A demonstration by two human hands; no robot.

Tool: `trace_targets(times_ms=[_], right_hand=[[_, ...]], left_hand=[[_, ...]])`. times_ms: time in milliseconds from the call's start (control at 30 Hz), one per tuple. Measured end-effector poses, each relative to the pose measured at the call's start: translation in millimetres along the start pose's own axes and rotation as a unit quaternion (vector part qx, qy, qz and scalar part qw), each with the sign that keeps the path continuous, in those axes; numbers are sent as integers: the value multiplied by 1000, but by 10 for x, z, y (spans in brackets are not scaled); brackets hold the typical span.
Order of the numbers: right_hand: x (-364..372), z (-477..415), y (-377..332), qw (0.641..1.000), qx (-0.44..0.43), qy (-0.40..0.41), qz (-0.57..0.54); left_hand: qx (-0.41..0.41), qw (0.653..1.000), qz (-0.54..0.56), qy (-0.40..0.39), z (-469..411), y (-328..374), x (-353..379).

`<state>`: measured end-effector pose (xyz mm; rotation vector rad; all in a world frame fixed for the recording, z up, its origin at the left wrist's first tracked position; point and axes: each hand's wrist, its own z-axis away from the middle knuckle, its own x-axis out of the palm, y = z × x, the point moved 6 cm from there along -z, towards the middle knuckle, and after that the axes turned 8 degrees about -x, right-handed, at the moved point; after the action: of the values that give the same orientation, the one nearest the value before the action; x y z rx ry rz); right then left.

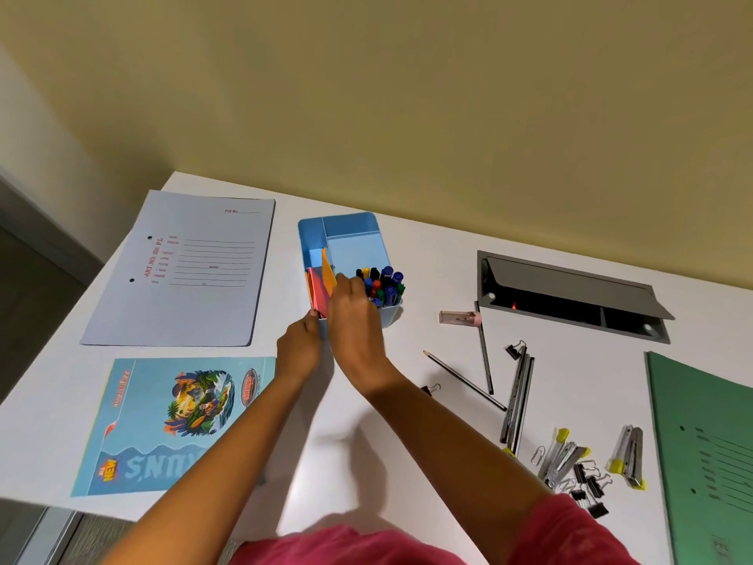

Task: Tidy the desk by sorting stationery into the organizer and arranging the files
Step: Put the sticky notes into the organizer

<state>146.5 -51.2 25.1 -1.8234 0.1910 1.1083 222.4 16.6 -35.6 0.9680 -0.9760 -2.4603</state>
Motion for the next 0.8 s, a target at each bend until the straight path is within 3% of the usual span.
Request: trace_targets(times_ms=[200,333,500,700,800], right_hand=[[33,-29,-58,985,-67,30,158],[218,-74,-11,957,-112,-20,266],[190,-35,-21,954,-111,-23,279],[148,-27,-78,976,-56,1,211],[204,-6,-69,979,-82,-42,183]], left_hand=[[-17,999,14,-45,-44,6,-28],[-24,999,25,-35,-34,18,-36],[-23,999,29,-30,-19,10,-44],[-33,999,14,-32,-5,2,-65],[-35,999,21,-33,14,7,-62]])
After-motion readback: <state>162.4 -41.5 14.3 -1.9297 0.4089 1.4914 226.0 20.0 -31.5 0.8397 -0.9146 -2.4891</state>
